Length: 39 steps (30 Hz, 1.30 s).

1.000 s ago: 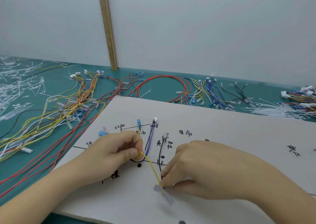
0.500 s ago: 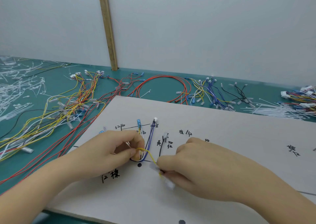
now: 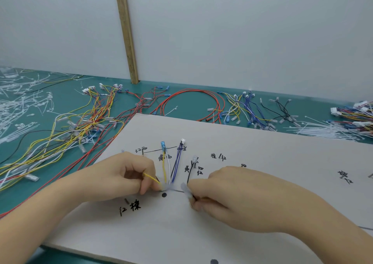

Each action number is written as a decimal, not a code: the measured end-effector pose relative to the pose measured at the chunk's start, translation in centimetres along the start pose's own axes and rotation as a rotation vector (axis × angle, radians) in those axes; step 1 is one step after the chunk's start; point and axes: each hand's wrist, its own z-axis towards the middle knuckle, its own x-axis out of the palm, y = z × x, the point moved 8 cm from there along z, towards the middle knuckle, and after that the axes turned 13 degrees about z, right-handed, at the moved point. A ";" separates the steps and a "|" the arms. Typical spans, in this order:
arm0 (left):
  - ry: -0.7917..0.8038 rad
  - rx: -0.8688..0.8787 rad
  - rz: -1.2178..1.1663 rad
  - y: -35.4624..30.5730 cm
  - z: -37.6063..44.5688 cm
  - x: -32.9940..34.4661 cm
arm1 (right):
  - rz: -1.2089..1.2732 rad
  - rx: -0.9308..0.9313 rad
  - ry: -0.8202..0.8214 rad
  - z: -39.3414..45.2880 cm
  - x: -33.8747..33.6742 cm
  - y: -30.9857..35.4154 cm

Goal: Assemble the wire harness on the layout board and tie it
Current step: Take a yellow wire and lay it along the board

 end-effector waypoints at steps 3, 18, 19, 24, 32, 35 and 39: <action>-0.006 -0.033 -0.039 0.5 0.4 -0.1 | 0.039 0.020 0.025 0.0 0.0 0.0; -0.193 0.012 0.419 -1.6 0.1 0.2 | 0.337 0.104 -0.207 0.0 -2.4 -2.9; -0.203 0.016 0.422 -1.6 0.0 0.2 | 0.272 0.107 -0.246 0.0 -2.8 -3.2; -0.278 0.070 0.547 -2.5 -0.1 0.5 | 0.170 0.159 -0.109 0.4 -1.0 -3.8; -0.333 0.193 0.893 -4.9 -0.8 1.8 | 0.283 0.208 -0.051 0.4 -1.1 -4.8; -0.347 0.163 1.025 -5.2 -0.7 2.4 | 0.367 0.211 -0.094 0.4 -2.0 -5.2; -0.409 0.058 1.160 -5.5 -0.5 3.2 | 0.440 0.222 -0.158 0.5 -2.4 -5.9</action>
